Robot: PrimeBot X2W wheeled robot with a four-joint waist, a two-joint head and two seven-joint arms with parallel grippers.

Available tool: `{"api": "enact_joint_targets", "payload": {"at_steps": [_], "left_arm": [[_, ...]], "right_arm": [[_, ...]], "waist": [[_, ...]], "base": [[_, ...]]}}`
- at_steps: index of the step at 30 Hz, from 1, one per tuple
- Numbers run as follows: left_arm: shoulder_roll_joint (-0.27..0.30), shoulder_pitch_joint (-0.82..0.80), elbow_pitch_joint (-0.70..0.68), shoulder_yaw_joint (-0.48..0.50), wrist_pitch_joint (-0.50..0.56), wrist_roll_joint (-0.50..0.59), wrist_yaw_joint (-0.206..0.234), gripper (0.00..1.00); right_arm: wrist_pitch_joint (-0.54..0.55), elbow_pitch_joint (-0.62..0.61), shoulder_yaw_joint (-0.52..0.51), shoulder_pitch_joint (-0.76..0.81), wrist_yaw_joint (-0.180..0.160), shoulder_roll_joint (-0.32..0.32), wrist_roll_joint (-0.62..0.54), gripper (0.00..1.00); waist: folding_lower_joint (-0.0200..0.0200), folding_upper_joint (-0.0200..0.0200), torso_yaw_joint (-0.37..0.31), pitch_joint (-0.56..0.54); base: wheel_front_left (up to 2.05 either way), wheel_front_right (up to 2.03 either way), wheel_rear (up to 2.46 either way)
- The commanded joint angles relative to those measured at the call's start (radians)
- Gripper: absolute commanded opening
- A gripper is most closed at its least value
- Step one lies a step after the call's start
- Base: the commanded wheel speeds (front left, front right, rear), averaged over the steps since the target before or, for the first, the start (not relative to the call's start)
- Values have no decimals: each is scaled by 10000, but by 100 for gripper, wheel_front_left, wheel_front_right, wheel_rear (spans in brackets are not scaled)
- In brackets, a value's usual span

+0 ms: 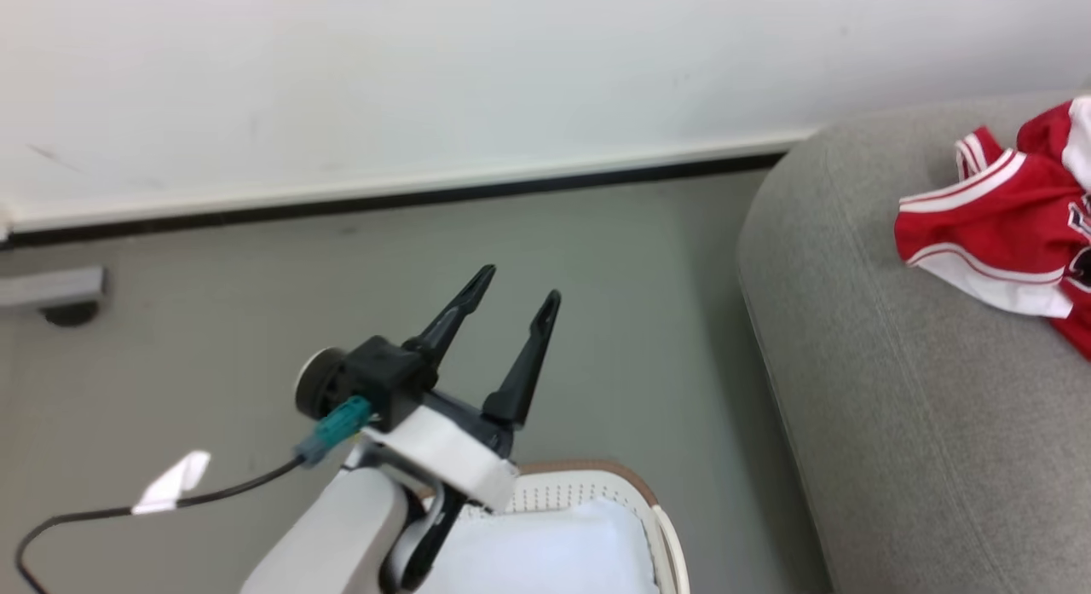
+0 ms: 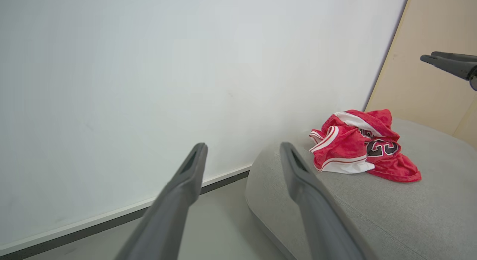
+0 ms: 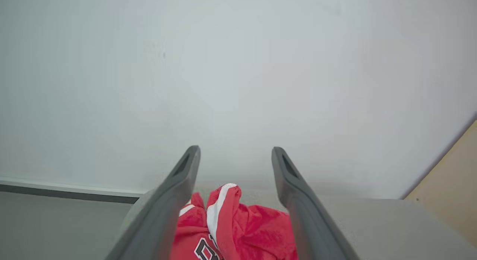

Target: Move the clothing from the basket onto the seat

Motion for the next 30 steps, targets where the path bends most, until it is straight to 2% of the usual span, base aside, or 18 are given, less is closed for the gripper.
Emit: {"api": "enact_joint_targets", "payload": {"at_steps": [1, 6, 11, 19, 25, 30], "left_arm": [[121, 381, -29, 238, -17, -119, 73, 100], [270, 1080, -196, 1080, -13, -147, 266, 100], [445, 1872, -310, 1845, -14, -99, 283, 100], [207, 2983, -537, 3082, -15, 234, 423, 100], [-228, 3825, -494, 4081, -16, 560, 246, 100], [-668, 4391, -410, 4767, -16, 1167, -129, 100]], "right_arm": [[-156, -274, 27, 267, -24, 63, -15, 100], [-546, -1209, -418, 1026, -24, 436, -187, 100], [-623, -2360, -1464, 2324, -24, 1169, -642, 100], [-625, -4609, -3494, 5372, -24, 3223, -2241, 100], [-625, -5619, -4031, 7046, -24, 4814, -2997, 100], [-628, -5786, -4017, 7743, -24, 5590, -3443, 100]], "waist": [[3, 0, 207, -566], [3, 0, 428, -1010], [3, 0, 601, -1320], [3, 0, 879, -1603], [3, 0, 854, -1646], [3, 0, 772, -1643]], "base": [[0, 0, 0], [0, 0, 0], [0, 0, 0], [0, 0, 0], [0, 0, 0], [0, 0, 0]]}}
